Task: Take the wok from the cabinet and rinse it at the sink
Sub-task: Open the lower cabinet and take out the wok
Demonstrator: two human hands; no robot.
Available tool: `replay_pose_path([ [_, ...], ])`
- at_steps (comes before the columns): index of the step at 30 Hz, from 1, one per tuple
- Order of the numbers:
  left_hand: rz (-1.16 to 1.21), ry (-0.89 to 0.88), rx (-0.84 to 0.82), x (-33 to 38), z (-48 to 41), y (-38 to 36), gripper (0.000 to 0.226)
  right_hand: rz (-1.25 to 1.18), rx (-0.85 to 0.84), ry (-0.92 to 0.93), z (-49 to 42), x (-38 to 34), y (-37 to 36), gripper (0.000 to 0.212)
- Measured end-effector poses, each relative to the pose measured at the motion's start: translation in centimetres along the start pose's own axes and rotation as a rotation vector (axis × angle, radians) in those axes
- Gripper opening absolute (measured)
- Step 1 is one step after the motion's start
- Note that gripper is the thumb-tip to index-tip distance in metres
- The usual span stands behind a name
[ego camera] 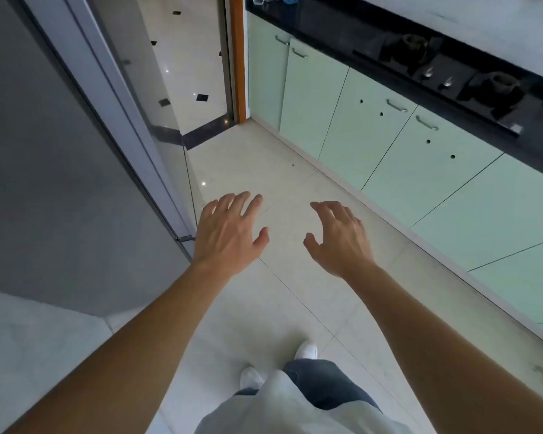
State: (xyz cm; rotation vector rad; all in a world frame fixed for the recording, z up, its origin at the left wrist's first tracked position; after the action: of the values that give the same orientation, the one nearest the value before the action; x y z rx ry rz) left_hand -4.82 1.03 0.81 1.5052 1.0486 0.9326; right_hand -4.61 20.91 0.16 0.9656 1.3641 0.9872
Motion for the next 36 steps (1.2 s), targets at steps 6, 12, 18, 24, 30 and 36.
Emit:
replay_pose_path([
  [6,-0.001,-0.005,-0.031,-0.8,-2.2,-1.8,0.060,-0.011,-0.031,-0.028,-2.6,1.0,-0.9,0.059],
  [12,-0.023,0.003,-0.073,-1.3,-6.8,-3.6,0.060,-0.036,-0.047,-0.021,-7.5,2.5,-2.2,0.059],
  [18,-0.045,0.037,-0.122,-1.0,-13.3,-5.0,0.059,-0.047,-0.057,-0.002,-14.0,5.0,-2.1,0.058],
  [24,-0.012,0.080,-0.131,0.6,-21.4,-6.7,0.058,-0.052,-0.071,0.021,-21.5,8.7,-0.8,0.058],
  [30,0.004,0.112,-0.134,1.8,-26.4,-8.2,0.057,-0.082,-0.078,0.021,-26.8,11.3,-1.1,0.056],
  [36,-0.006,0.124,-0.169,1.0,-30.7,-9.7,0.060,-0.090,-0.095,0.031,-31.4,12.5,-1.7,0.055],
])
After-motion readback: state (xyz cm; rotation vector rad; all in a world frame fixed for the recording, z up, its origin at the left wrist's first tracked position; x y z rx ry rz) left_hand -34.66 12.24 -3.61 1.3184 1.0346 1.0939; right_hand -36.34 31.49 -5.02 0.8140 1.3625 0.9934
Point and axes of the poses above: each hand's wrist, its own z-axis away from the middle knuckle, its own y-axis out of the back of the hand, x = y × z, the point moved 5 cm from there along -z, towards the middle knuckle, and after that the axes turned 6 degrees about -y, right-handed, at the moved point
